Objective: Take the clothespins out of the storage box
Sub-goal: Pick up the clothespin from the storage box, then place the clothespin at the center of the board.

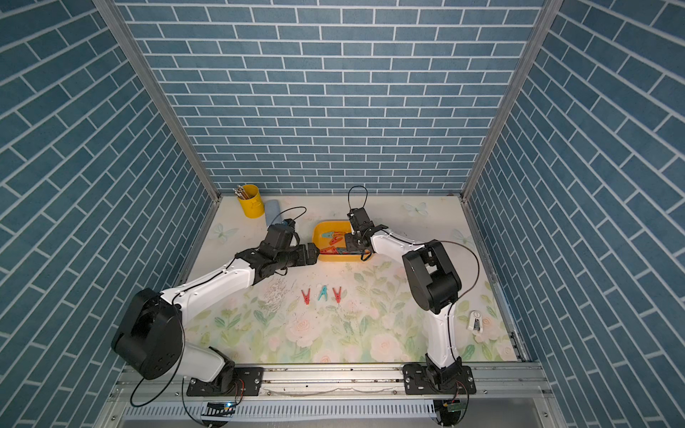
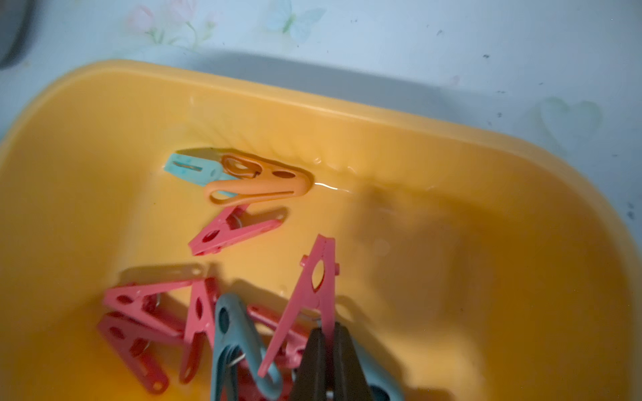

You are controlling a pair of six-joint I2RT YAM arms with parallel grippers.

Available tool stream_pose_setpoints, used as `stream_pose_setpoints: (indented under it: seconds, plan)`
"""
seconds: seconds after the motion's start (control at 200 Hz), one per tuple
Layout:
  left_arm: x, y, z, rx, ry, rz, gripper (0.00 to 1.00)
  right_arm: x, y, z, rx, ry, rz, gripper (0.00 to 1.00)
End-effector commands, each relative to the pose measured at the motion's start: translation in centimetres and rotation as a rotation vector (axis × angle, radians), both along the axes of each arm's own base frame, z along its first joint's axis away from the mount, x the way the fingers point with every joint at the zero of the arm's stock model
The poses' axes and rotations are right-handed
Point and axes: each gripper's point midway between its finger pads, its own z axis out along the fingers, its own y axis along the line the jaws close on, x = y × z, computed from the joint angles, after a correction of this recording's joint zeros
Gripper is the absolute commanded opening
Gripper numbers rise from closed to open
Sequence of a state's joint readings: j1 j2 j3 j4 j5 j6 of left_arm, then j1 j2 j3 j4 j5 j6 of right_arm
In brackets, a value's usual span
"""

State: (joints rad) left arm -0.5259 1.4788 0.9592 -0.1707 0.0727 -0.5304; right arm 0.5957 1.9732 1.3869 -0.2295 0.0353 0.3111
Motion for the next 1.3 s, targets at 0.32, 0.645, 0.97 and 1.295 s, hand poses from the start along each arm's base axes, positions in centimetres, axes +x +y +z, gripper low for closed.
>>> stream_pose_setpoints:
  seconds: [0.32,0.645,0.97,1.295]
  plan:
    - [-0.3,-0.6,2.1,-0.046,-0.041,-0.051,0.99,-8.2,-0.4,2.8,0.06,-0.009,-0.002,0.0]
    - [-1.5,0.1,2.7,-0.05,-0.047,-0.039,0.99,-14.7,-1.3,0.0,0.092,0.052,0.006,0.0]
    - [-2.5,0.7,2.3,-0.054,-0.031,-0.029,0.99,-18.4,-0.9,-3.1,0.09,0.106,0.017,0.0]
    - [-2.9,1.0,2.4,-0.053,-0.031,-0.026,0.99,-19.7,-0.8,-5.0,0.038,0.122,0.007,0.0]
